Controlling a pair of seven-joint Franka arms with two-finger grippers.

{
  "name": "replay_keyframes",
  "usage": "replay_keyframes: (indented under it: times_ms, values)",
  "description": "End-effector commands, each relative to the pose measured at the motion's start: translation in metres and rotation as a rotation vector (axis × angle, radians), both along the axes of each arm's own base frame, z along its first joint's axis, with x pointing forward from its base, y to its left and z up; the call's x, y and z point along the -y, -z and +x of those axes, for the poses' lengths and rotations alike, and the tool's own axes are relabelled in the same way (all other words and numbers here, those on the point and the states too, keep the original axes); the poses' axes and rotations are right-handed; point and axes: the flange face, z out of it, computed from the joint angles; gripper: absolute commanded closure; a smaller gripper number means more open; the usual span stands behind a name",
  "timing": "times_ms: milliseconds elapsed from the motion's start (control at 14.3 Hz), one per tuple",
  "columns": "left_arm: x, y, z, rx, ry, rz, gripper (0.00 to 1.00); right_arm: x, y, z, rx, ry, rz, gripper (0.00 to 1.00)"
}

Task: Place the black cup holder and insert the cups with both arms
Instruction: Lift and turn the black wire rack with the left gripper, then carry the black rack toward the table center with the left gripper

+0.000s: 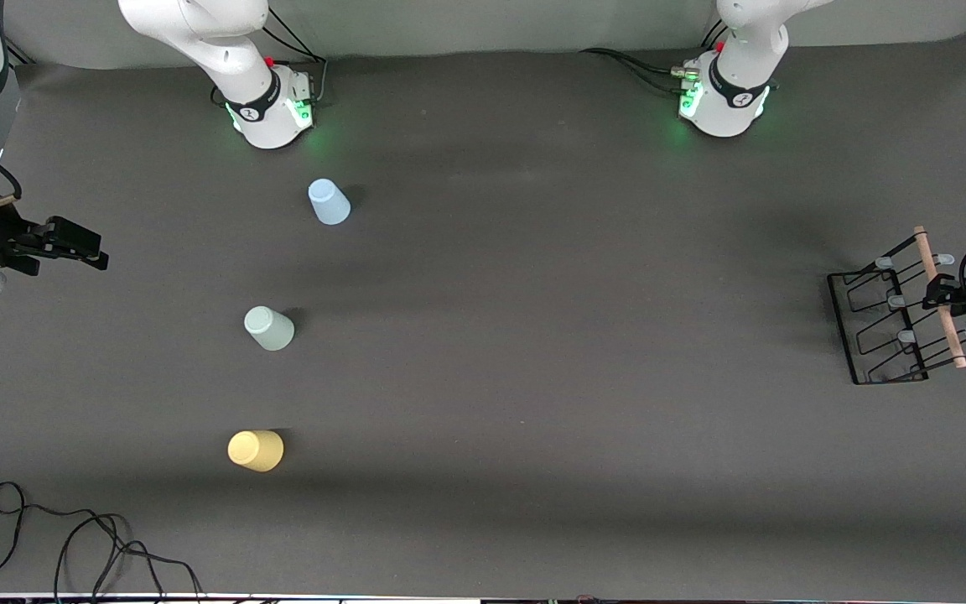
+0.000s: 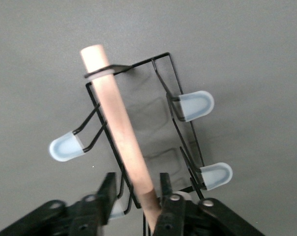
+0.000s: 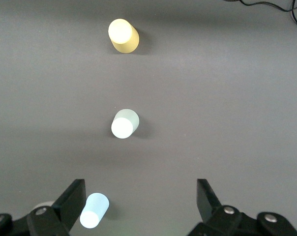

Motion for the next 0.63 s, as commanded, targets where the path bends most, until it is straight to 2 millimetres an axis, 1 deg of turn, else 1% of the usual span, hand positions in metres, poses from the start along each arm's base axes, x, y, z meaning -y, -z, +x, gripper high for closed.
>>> replay_keyframes:
  times_ms: [0, 139, 279, 418, 488, 557]
  values:
    - [0.001, 0.0, -0.006, -0.001, 0.014, 0.004, 1.0, 0.0, -0.001, 0.002, 0.008, -0.006, -0.003, 0.0]
    - [0.003, -0.002, -0.005, 0.001, 0.014, 0.005, 1.0, 0.0, -0.001, 0.002, 0.008, -0.006, -0.003, 0.0]
    - [0.005, -0.009, -0.005, 0.007, 0.002, -0.006, 1.0, -0.001, 0.0, 0.003, 0.006, -0.007, -0.003, 0.0]
    - [0.01, -0.032, -0.003, 0.033, -0.008, -0.003, 1.0, 0.0, 0.0, 0.003, 0.006, -0.006, -0.003, 0.0]
    - [0.013, -0.048, -0.002, 0.037, -0.03, -0.002, 1.0, -0.001, 0.0, 0.003, 0.006, -0.007, -0.003, 0.0]
    - [0.024, -0.066, 0.002, 0.025, -0.05, -0.005, 1.0, -0.001, 0.0, 0.003, 0.006, -0.007, -0.003, 0.0]
